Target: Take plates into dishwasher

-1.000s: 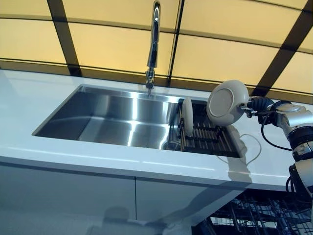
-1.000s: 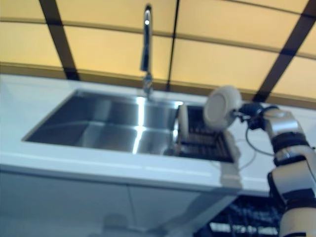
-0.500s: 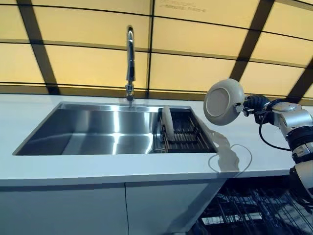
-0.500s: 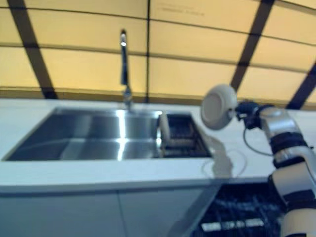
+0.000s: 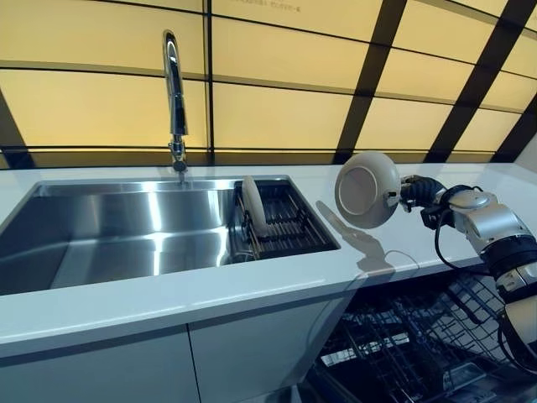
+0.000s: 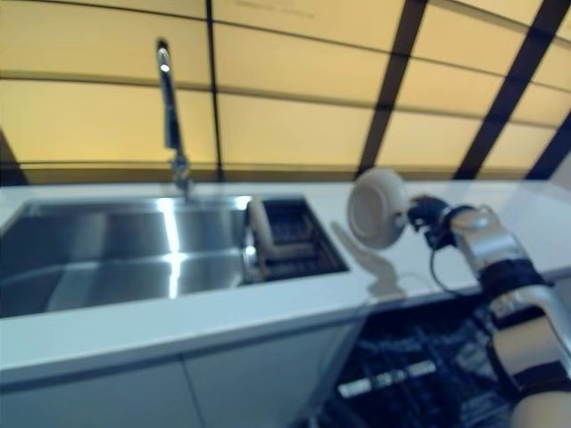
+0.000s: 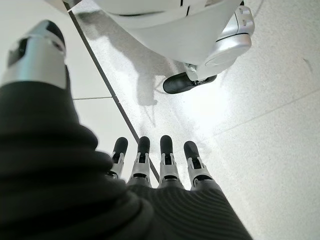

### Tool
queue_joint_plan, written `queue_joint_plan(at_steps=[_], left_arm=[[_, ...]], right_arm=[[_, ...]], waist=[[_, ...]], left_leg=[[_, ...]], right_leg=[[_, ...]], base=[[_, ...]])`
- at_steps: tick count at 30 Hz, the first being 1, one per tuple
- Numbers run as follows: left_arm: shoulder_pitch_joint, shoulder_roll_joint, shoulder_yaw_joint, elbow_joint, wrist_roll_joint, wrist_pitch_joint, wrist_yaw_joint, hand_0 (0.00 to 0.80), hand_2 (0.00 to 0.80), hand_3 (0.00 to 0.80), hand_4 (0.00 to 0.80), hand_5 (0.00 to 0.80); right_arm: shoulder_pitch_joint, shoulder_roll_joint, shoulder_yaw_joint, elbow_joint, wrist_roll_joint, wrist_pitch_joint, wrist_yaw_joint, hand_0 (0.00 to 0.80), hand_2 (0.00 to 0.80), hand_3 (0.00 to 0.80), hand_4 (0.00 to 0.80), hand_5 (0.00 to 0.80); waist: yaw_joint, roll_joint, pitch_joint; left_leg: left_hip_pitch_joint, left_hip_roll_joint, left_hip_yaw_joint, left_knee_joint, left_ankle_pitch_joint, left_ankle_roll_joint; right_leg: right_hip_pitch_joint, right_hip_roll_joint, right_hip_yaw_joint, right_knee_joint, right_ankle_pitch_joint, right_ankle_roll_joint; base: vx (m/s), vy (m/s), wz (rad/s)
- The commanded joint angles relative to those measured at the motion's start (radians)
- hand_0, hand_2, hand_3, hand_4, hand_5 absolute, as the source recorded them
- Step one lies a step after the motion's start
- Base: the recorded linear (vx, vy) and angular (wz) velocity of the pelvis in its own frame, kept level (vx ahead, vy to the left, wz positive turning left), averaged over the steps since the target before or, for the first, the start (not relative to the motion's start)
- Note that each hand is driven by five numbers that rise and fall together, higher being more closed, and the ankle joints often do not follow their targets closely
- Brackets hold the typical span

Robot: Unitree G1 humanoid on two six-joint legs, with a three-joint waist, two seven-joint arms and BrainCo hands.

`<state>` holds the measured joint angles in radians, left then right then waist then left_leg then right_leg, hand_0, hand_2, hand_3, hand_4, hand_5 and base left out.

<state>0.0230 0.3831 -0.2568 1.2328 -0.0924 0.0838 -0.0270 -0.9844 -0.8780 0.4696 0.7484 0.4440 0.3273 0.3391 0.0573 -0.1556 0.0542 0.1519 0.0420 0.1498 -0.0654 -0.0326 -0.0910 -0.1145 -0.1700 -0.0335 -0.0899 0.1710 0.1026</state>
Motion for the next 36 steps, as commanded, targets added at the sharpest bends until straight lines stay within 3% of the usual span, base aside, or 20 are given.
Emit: queue_joint_plan(at_steps=[1, 8, 18, 36], left_arm=[[-0.076, 0.015, 0.000, 0.013, -0.001, -0.001, 0.024, 0.000, 0.000, 0.000, 0.000, 0.000], [-0.092, 0.009, 0.004, 0.009, 0.016, -0.013, 0.014, 0.000, 0.000, 0.000, 0.000, 0.000], [-0.085, 0.021, 0.029, 0.028, 0.031, -0.028, 0.016, 0.000, 0.000, 0.000, 0.000, 0.000], [-0.083, 0.046, 0.046, 0.034, 0.028, -0.037, 0.008, 0.000, 0.000, 0.000, 0.000, 0.000]], right_arm=[[-0.100, -0.118, -0.024, -0.039, 0.043, -0.085, -0.001, 0.800, 0.800, 0.800, 0.800, 0.800], [-0.055, -0.167, -0.047, -0.104, 0.072, -0.039, 0.033, 0.800, 0.800, 0.800, 0.800, 0.800], [0.020, -0.213, -0.088, -0.147, 0.051, -0.040, 0.074, 0.800, 0.800, 0.800, 0.800, 0.800], [0.071, -0.377, -0.138, -0.088, 0.024, -0.012, 0.113, 0.800, 0.800, 0.800, 0.800, 0.800]], waist=[[0.023, 0.037, 0.060], [-0.004, 0.032, 0.070], [-0.042, 0.029, 0.064], [-0.088, 0.009, 0.070]], left_leg=[[-0.087, -0.009, -0.057, -0.014, 0.055, 0.067], [-0.077, -0.014, -0.066, -0.022, 0.047, 0.067], [-0.062, -0.014, -0.054, -0.022, 0.041, 0.069], [-0.055, 0.006, -0.023, -0.021, 0.043, 0.067]], right_leg=[[0.132, 0.024, -0.078, 0.059, -0.043, 0.033], [0.146, 0.035, -0.066, 0.042, -0.049, 0.024], [0.150, 0.050, -0.035, 0.040, -0.056, 0.020], [0.137, 0.072, 0.016, 0.042, -0.049, 0.030]], base=[[-0.133, -0.065, -0.25], [-0.052, -0.026, -0.18], [-0.020, 0.005, -0.08], [-0.005, -0.005, -0.11]])
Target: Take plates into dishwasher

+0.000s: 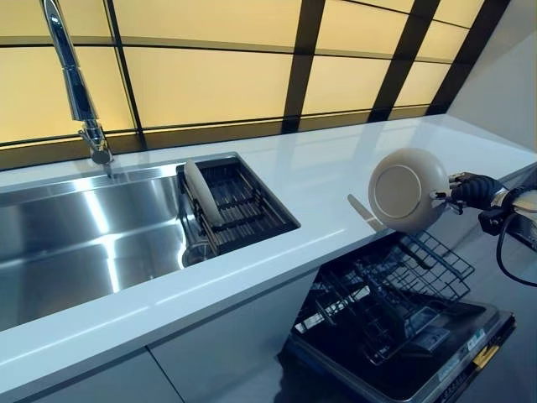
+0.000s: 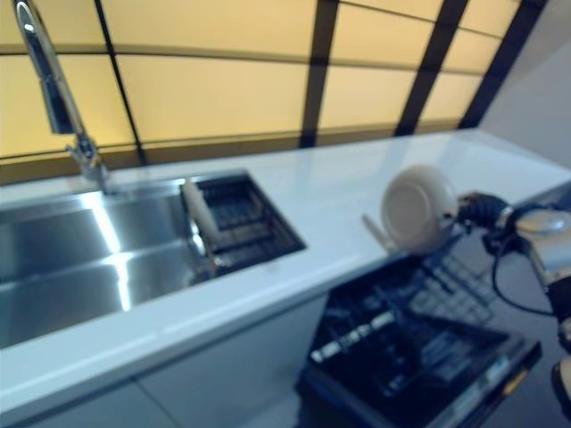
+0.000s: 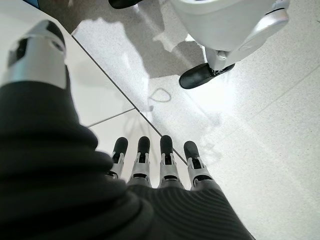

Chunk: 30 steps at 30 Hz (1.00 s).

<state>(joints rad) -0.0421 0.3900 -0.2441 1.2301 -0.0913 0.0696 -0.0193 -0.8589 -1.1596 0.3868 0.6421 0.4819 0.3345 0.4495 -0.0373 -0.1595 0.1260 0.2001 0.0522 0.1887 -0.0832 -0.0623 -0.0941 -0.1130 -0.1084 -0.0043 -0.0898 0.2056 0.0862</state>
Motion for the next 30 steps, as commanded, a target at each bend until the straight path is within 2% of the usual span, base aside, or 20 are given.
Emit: queue_joint_plan(at_steps=[1, 9, 15, 23, 30], left_arm=[[-0.018, 0.039, 0.033, 0.036, 0.027, -0.023, 0.000, 0.000, 0.000, 0.000, 0.000, 0.000], [-0.018, 0.049, 0.044, 0.038, 0.041, -0.022, -0.002, 0.000, 0.000, 0.000, 0.000, 0.000], [-0.017, 0.055, 0.045, 0.035, 0.043, -0.022, 0.002, 0.000, 0.000, 0.000, 0.000, 0.000], [-0.027, 0.052, 0.054, 0.034, 0.043, -0.018, 0.006, 0.000, 0.000, 0.000, 0.000, 0.000], [-0.040, 0.052, 0.048, 0.035, 0.042, -0.014, 0.005, 0.000, 0.000, 0.000, 0.000, 0.000]], right_arm=[[-0.055, -0.097, -0.055, 0.019, -0.014, -0.019, 0.004, 0.800, 0.800, 0.800, 0.800, 0.800], [-0.058, -0.159, -0.046, 0.037, -0.070, 0.018, 0.092, 0.800, 0.800, 0.800, 0.800, 0.800], [-0.053, -0.199, -0.019, 0.070, -0.147, 0.009, 0.175, 0.800, 0.800, 0.800, 0.800, 0.800], [0.001, -0.170, -0.026, 0.039, -0.205, 0.017, 0.230, 0.800, 0.800, 0.800, 0.800, 0.800], [0.085, -0.130, -0.057, 0.031, -0.260, -0.011, 0.254, 0.800, 0.800, 0.800, 0.800, 0.800]], waist=[[0.006, 0.013, -0.002], [-0.012, 0.000, 0.003], [-0.021, -0.009, 0.014], [-0.031, -0.009, 0.029], [-0.033, 0.000, 0.039]], left_leg=[[-0.104, -0.004, -0.062, -0.003, 0.073, 0.070], [-0.106, 0.005, -0.049, -0.001, 0.075, 0.069], [-0.110, 0.010, -0.041, 0.001, 0.077, 0.067], [-0.115, 0.014, -0.032, 0.003, 0.079, 0.064], [-0.115, 0.014, -0.033, 0.002, 0.080, 0.061]], right_leg=[[0.135, 0.011, -0.013, 0.042, -0.083, 0.046], [0.126, 0.021, 0.005, 0.045, -0.081, 0.047], [0.119, 0.025, 0.014, 0.049, -0.079, 0.048], [0.111, 0.028, 0.020, 0.046, -0.078, 0.047], [0.114, 0.025, 0.018, 0.041, -0.080, 0.045]], base=[[-0.001, -0.023, -0.11], [0.000, -0.022, -0.17], [0.001, -0.018, -0.13], [-0.009, -0.012, -0.14], [-0.006, -0.006, -0.02]])
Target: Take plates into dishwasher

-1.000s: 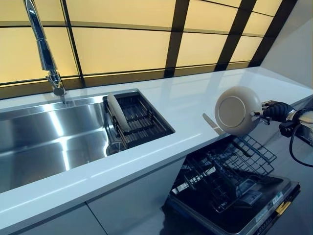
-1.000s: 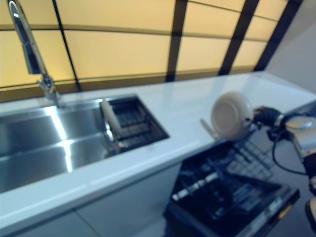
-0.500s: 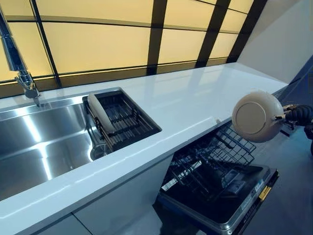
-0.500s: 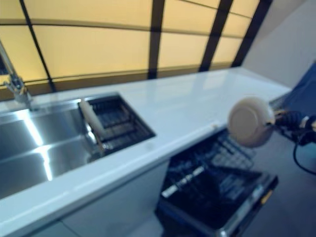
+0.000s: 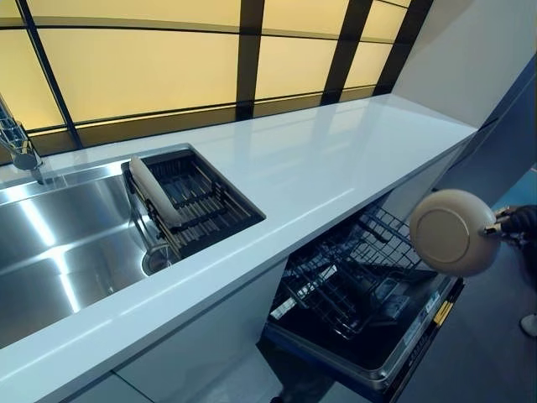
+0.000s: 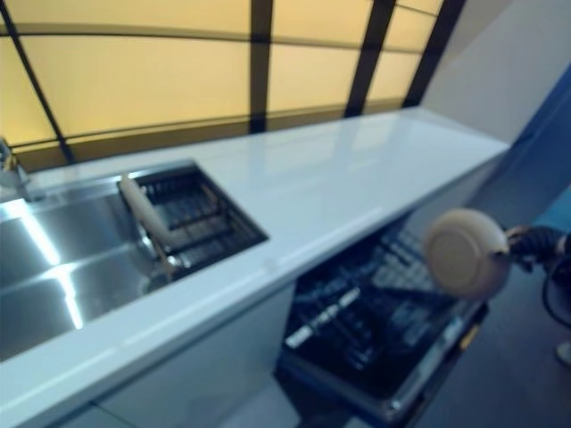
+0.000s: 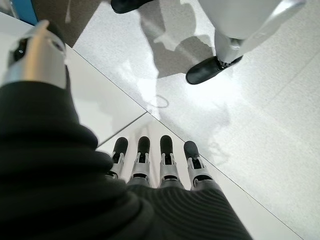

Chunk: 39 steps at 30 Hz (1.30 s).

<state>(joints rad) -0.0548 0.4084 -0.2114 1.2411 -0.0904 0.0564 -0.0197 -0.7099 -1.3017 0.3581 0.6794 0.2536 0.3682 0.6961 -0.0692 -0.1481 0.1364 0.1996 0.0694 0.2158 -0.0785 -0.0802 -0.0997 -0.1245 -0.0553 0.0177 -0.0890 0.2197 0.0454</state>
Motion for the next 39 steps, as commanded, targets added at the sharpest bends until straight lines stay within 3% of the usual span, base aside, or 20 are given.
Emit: queue_joint_plan(at_steps=[1, 26, 39], left_arm=[[-0.029, 0.033, 0.015, 0.024, 0.045, -0.001, 0.004, 0.000, 0.000, 0.000, 0.000, 0.000], [-0.067, -0.006, 0.002, 0.009, 0.050, -0.012, -0.001, 0.000, 0.000, 0.000, 0.000, 0.000], [-0.090, -0.017, -0.026, 0.001, 0.050, -0.014, -0.007, 0.000, 0.000, 0.000, 0.000, 0.000]], right_arm=[[-0.054, 0.021, -0.027, -0.013, -0.035, -0.048, 0.015, 0.800, 0.800, 0.800, 0.800, 0.800], [0.128, 0.322, -0.034, -0.171, -0.191, -0.049, -0.076, 0.800, 0.800, 0.800, 0.800, 0.800], [0.107, 0.424, 0.001, -0.118, -0.211, -0.037, -0.103, 0.800, 0.800, 0.800, 0.800, 0.800]], waist=[[-0.001, -0.008, 0.029], [0.005, 0.043, 0.063], [0.018, 0.071, 0.081]], left_leg=[[-0.117, -0.003, -0.062, -0.003, 0.099, 0.066], [-0.130, -0.010, -0.086, -0.002, 0.105, 0.053], [-0.143, -0.015, -0.103, 0.002, 0.110, 0.049]], right_leg=[[0.124, -0.028, -0.005, 0.039, -0.095, 0.086], [0.122, -0.045, -0.021, 0.039, -0.113, 0.072], [0.116, -0.051, -0.028, 0.047, -0.121, 0.066]], base=[[0.000, 0.000, 0.00], [-0.003, -0.001, 0.01], [-0.011, -0.004, 0.04]])
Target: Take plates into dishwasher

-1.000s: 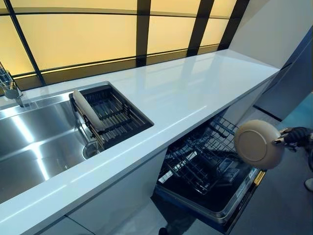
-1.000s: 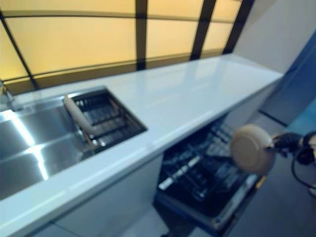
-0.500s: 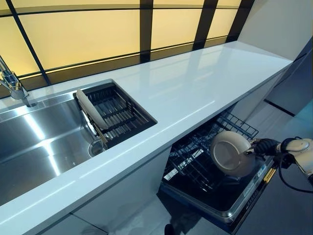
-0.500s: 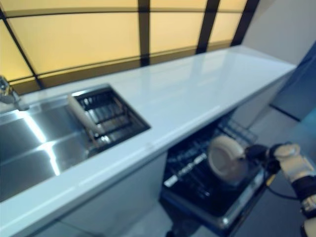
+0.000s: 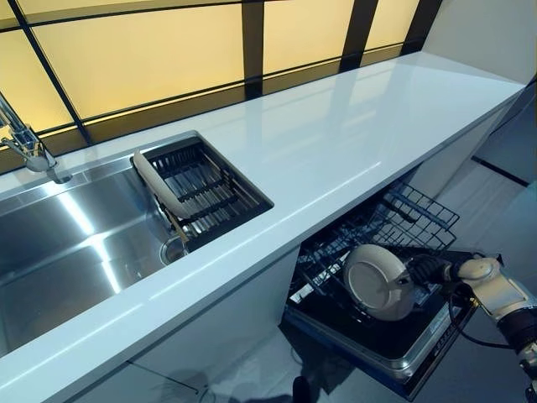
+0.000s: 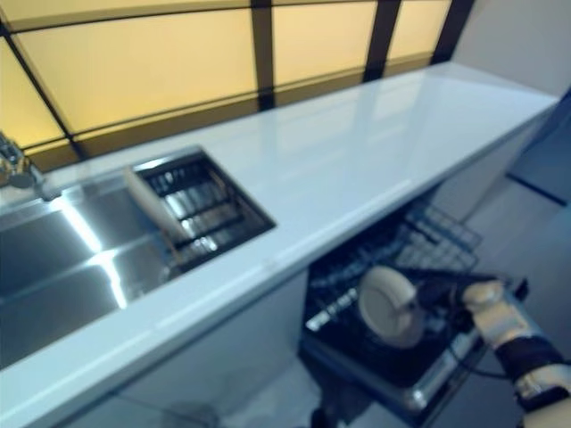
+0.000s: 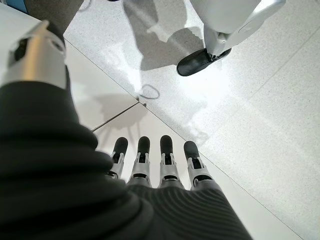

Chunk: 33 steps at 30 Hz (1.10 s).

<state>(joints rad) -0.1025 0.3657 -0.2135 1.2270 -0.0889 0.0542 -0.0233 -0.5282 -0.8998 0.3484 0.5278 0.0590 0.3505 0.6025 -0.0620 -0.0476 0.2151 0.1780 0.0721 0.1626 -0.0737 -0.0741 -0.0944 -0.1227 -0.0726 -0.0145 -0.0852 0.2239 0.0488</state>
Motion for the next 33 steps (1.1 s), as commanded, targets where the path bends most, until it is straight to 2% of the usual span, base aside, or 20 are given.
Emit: queue_joint_plan(at_steps=[1, 12, 16, 25, 33], left_arm=[[-0.048, 0.024, -0.027, 0.013, 0.047, -0.008, -0.004, 0.000, 0.000, 0.000, 0.000, 0.000], [-0.071, 0.009, -0.049, 0.011, 0.039, 0.000, -0.003, 0.000, 0.000, 0.000, 0.000, 0.000], [-0.076, 0.004, -0.055, 0.008, 0.040, 0.005, -0.004, 0.000, 0.000, 0.000, 0.000, 0.000], [-0.081, -0.008, -0.090, -0.009, 0.037, 0.016, -0.007, 0.000, 0.000, 0.000, 0.000, 0.000], [-0.085, -0.009, -0.110, -0.024, 0.030, 0.023, -0.012, 0.000, 0.000, 0.000, 0.000, 0.000]], right_arm=[[-0.082, 0.031, 0.018, 0.041, -0.029, -0.025, -0.011, 0.800, 0.800, 0.800, 0.800, 0.800], [-0.131, 0.091, 0.082, 0.082, -0.152, -0.054, -0.024, 0.800, 0.800, 0.800, 0.800, 0.800], [-0.148, 0.114, 0.108, 0.096, -0.205, -0.045, -0.021, 0.800, 0.800, 0.800, 0.800, 0.800], [-0.183, 0.172, 0.158, 0.223, -0.297, -0.061, -0.046, 0.800, 0.800, 0.800, 0.800, 0.800], [-0.207, 0.184, 0.183, 0.297, -0.335, -0.075, -0.040, 0.800, 0.800, 0.800, 0.800, 0.800]], waist=[[0.012, -0.027, 0.006], [0.023, -0.009, 0.019], [0.028, -0.003, 0.021], [0.051, 0.016, 0.018], [0.064, 0.026, 0.023]], left_leg=[[-0.123, -0.018, -0.051, -0.001, 0.103, 0.044], [-0.131, -0.023, -0.060, 0.002, 0.105, 0.043], [-0.133, -0.026, -0.064, 0.003, 0.105, 0.043], [-0.134, -0.035, -0.078, 0.000, 0.105, 0.046], [-0.139, -0.039, -0.085, 0.000, 0.107, 0.048]], right_leg=[[0.112, -0.035, 0.002, 0.046, -0.126, 0.063], [0.107, -0.042, -0.002, 0.053, -0.130, 0.060], [0.107, -0.044, -0.004, 0.055, -0.133, 0.060], [0.110, -0.050, -0.014, 0.051, -0.133, 0.061], [0.108, -0.055, -0.020, 0.052, -0.132, 0.061]], base=[[0.000, 0.000, 0.00], [-0.004, 0.001, 0.02], [-0.004, 0.002, 0.06], [0.003, 0.007, 0.03], [-0.005, 0.007, 0.03]])
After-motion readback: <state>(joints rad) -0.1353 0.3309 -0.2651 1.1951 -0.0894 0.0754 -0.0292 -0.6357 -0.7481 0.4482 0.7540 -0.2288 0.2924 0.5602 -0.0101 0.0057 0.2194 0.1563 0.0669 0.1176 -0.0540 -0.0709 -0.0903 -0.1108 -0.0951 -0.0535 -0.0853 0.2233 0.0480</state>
